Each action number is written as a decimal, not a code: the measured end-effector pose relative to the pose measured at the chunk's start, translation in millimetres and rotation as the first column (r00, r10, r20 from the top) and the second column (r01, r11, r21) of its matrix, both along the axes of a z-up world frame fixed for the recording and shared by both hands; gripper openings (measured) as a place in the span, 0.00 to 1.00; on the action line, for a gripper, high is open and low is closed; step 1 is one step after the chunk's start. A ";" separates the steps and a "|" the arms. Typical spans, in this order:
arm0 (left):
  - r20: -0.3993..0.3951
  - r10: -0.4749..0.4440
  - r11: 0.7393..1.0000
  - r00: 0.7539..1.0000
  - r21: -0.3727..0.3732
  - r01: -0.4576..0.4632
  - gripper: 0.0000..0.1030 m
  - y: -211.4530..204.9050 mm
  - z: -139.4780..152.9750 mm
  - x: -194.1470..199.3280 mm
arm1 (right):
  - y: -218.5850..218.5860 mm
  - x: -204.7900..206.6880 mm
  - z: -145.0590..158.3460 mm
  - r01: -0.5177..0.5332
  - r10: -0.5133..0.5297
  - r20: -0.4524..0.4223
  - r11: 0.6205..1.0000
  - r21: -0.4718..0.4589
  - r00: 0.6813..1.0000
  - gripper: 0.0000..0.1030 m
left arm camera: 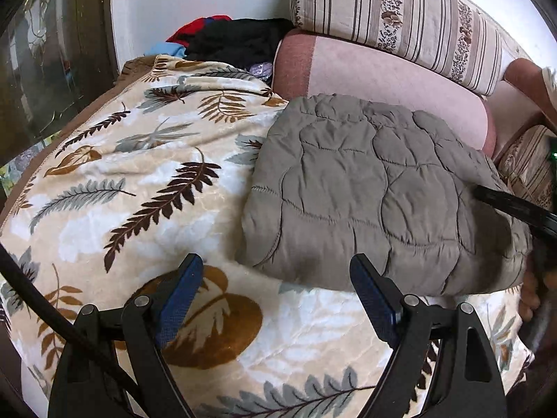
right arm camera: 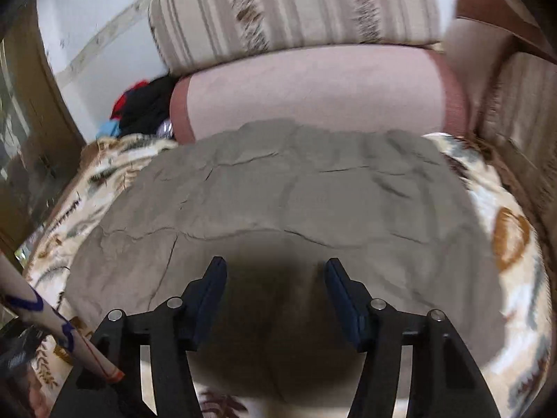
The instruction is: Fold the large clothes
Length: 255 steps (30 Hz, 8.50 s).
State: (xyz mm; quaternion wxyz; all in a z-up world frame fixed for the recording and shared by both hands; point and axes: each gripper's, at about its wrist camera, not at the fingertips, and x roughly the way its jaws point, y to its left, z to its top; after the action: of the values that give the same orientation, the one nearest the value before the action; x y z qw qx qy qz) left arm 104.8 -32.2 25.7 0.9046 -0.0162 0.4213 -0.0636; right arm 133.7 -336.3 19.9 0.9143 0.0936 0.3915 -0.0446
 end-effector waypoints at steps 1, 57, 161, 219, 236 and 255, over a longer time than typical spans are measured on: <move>-0.004 0.001 1.000 1.000 -0.007 -0.001 0.83 1.7 -0.5 -0.7 | 1.8 9.4 -5.9 0.007 -0.007 -0.013 0.999 -0.037 1.000 0.62; 0.044 -0.063 0.996 0.997 0.071 0.060 0.94 -38.8 24.7 -101.9 | 12.2 -184.0 -22.8 0.141 -0.140 -0.028 0.990 0.003 0.990 0.81; 0.027 -0.106 0.993 0.994 0.064 0.104 0.94 -49.3 8.0 -132.8 | 45.4 -218.2 -34.7 0.110 -0.112 -0.052 0.993 -0.040 0.992 0.85; -0.128 -0.127 0.989 0.984 0.064 0.136 0.94 -58.9 -35.5 -116.0 | 80.0 -203.3 -54.3 0.027 -0.046 -0.090 0.979 -0.200 0.995 0.89; -0.122 -0.129 0.988 0.984 0.066 0.138 0.94 -60.7 -35.7 -116.8 | 79.6 -204.0 -54.5 0.030 -0.046 -0.083 0.981 -0.191 0.996 0.89; -0.105 -0.134 0.987 0.985 0.077 0.143 0.94 -62.4 -34.1 -119.7 | 81.9 -204.8 -53.5 0.015 -0.030 -0.078 0.981 -0.192 0.996 0.89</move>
State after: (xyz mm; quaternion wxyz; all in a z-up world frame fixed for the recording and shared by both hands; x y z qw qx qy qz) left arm -14.9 -94.6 -8.4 0.8757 0.0480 0.4681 -0.1078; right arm -71.1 -254.4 -33.6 0.9020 0.0077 0.4209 -0.0961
